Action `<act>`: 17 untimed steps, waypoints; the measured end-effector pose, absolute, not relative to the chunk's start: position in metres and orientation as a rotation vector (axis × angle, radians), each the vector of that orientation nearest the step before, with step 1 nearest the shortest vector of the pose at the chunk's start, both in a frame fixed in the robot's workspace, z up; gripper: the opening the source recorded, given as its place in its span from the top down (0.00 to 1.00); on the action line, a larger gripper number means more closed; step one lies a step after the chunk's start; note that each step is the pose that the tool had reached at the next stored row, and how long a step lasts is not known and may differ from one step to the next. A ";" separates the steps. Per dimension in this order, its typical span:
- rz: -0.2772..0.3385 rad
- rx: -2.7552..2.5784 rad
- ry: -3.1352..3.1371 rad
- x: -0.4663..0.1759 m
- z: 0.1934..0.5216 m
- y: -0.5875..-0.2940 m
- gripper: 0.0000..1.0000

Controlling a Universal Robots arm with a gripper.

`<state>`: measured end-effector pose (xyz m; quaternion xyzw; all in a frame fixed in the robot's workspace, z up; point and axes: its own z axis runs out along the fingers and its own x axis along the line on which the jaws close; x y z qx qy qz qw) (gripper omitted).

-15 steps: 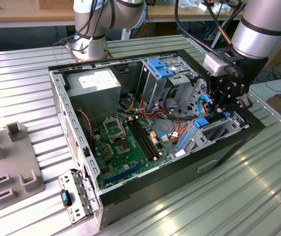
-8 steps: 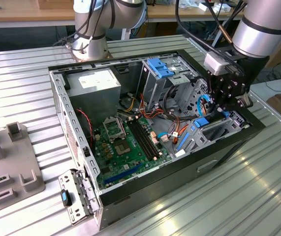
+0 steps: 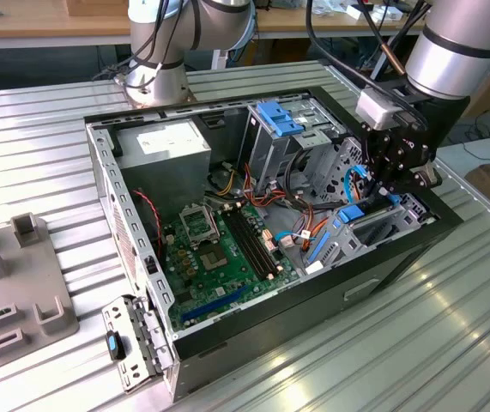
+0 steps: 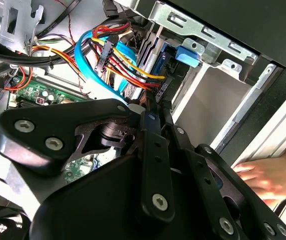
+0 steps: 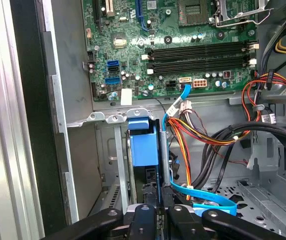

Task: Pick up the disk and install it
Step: 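Insert the first disk wire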

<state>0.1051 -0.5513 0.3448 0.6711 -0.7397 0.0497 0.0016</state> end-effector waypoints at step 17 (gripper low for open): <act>0.106 2.081 -2.301 0.106 0.359 -0.551 0.84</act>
